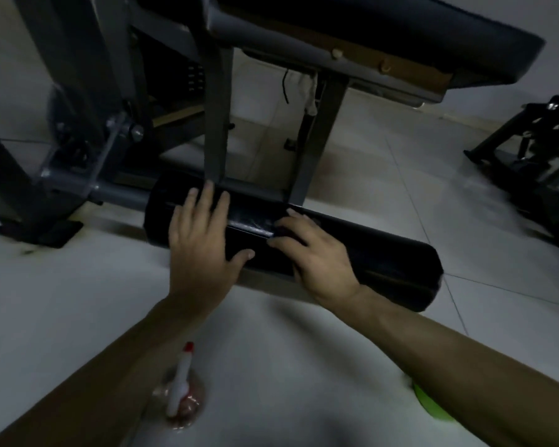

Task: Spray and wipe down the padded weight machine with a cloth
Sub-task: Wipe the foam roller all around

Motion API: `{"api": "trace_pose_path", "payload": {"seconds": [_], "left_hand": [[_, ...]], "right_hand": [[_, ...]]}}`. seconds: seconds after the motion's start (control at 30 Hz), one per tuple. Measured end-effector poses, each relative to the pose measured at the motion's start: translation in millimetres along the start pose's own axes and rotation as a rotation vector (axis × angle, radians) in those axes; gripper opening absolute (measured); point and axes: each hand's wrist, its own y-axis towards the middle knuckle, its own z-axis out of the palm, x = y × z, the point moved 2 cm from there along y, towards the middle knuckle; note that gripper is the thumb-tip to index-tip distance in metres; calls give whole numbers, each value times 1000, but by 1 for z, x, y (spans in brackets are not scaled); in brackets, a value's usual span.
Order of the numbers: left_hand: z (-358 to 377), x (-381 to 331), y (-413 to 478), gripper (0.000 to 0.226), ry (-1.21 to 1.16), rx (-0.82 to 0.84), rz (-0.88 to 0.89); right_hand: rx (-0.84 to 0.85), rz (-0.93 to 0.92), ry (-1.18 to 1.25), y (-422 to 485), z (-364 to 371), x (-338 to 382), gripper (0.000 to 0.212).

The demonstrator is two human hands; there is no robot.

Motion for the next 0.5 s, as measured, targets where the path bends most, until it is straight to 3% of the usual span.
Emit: {"api": "trace_pose_path", "payload": {"seconds": [0.1, 0.17, 0.23, 0.3, 0.4, 0.5], "left_hand": [[-14, 47, -5, 116, -107, -44, -290], [-19, 74, -6, 105, -331, -37, -415], [-21, 79, -4, 80, -418, -8, -433], [-22, 82, 0, 62, -362, -21, -434], [-25, 81, 10, 62, -309, -15, -456], [-22, 82, 9, 82, -384, 1, -507]], "right_hand": [[6, -65, 17, 45, 26, 29, 23], [21, -93, 54, 78, 46, 53, 26], [46, -93, 73, 109, 64, 75, 34], [57, -101, 97, 141, 74, 97, 35], [104, -68, 108, 167, 77, 106, 29], [143, -37, 98, 150, 65, 83, 37]]}}
